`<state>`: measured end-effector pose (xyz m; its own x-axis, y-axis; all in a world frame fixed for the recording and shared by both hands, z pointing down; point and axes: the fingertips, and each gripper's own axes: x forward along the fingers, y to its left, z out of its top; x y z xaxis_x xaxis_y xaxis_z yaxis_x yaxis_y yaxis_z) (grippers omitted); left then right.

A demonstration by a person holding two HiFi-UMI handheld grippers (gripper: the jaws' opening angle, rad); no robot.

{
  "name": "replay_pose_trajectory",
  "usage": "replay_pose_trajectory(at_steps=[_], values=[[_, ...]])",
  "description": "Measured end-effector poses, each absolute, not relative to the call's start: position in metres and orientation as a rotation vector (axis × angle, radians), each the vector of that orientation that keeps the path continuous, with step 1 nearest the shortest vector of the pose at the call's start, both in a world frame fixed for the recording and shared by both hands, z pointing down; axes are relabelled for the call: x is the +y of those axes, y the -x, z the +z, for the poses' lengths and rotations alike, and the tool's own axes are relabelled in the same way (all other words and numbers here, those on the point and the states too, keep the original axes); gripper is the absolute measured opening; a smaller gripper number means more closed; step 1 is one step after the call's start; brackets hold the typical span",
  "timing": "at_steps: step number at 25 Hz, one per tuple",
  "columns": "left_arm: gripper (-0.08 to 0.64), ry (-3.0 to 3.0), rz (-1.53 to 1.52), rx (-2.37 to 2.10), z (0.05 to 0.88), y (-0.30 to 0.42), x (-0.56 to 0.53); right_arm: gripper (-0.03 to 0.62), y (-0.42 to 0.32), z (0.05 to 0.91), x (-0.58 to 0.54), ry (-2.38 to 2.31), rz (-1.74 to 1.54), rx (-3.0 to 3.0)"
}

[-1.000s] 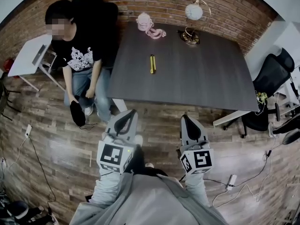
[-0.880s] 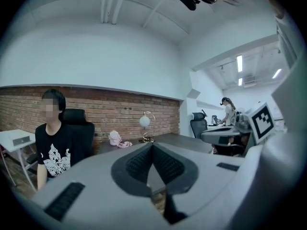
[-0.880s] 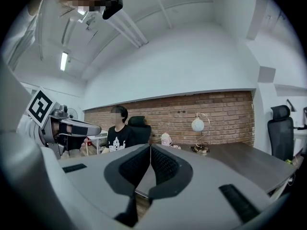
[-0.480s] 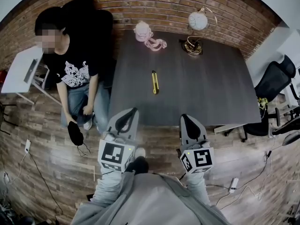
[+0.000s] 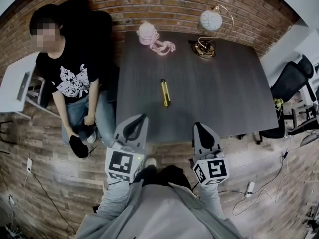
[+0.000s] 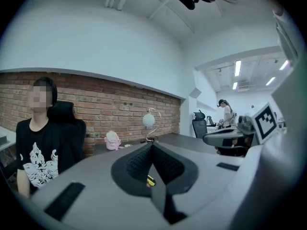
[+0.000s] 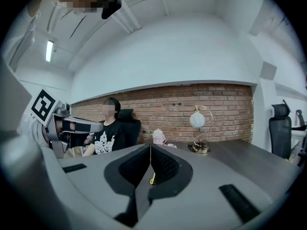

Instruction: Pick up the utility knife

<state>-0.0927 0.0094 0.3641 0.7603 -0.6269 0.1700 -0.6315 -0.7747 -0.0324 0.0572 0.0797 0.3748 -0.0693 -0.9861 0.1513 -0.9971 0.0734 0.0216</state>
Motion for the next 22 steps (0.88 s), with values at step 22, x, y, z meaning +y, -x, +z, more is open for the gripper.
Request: replay_pose_trajectory(at_steps=[22], values=[[0.018, -2.850, 0.330, -1.153, 0.382, 0.018, -0.117, 0.021, -0.132, 0.387, -0.059, -1.942, 0.164, -2.298]])
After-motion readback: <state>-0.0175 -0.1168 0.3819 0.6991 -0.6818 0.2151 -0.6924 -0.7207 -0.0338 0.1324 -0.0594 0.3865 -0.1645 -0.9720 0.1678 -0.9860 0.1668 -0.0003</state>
